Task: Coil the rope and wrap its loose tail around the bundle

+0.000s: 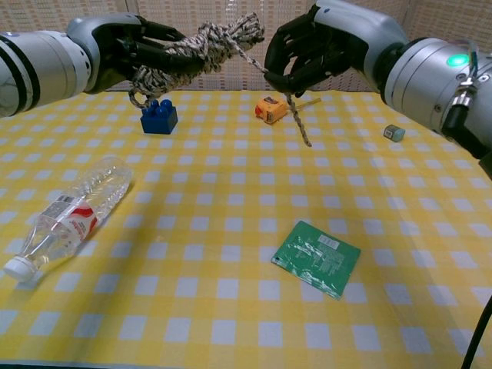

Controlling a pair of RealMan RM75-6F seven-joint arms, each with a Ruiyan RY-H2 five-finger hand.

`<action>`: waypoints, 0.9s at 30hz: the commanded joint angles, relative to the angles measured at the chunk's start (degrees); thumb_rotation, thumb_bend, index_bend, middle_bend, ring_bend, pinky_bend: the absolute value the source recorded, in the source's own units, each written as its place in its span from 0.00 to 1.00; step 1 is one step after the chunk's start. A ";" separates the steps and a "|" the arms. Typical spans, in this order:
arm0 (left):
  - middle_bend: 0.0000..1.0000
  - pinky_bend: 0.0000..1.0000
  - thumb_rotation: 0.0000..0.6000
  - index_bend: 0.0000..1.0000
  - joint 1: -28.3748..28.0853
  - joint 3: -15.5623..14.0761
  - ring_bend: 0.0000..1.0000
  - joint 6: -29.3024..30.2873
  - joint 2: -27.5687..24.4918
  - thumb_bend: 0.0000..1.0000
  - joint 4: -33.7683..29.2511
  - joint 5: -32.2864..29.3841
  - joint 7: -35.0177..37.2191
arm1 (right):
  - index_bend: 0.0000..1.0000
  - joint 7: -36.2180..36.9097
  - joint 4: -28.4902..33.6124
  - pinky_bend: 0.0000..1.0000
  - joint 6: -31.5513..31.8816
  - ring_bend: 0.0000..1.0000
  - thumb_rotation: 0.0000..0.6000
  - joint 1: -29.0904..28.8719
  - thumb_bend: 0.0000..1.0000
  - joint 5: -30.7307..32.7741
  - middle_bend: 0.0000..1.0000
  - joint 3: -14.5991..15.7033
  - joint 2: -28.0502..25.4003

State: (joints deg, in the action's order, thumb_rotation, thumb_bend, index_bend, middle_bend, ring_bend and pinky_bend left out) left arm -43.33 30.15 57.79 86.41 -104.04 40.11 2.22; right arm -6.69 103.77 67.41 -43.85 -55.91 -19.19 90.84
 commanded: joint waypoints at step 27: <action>0.75 0.78 1.00 0.74 2.39 -2.51 0.74 -1.53 -4.86 0.63 -0.29 7.88 8.64 | 0.00 2.73 3.86 0.21 8.96 0.19 1.00 18.23 0.43 -22.13 0.14 12.72 -22.99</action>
State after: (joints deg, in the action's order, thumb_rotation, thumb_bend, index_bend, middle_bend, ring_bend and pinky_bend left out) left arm -40.99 27.79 56.11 81.59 -104.48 47.80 10.86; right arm -3.30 107.71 75.14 -27.46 -76.44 -8.05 69.80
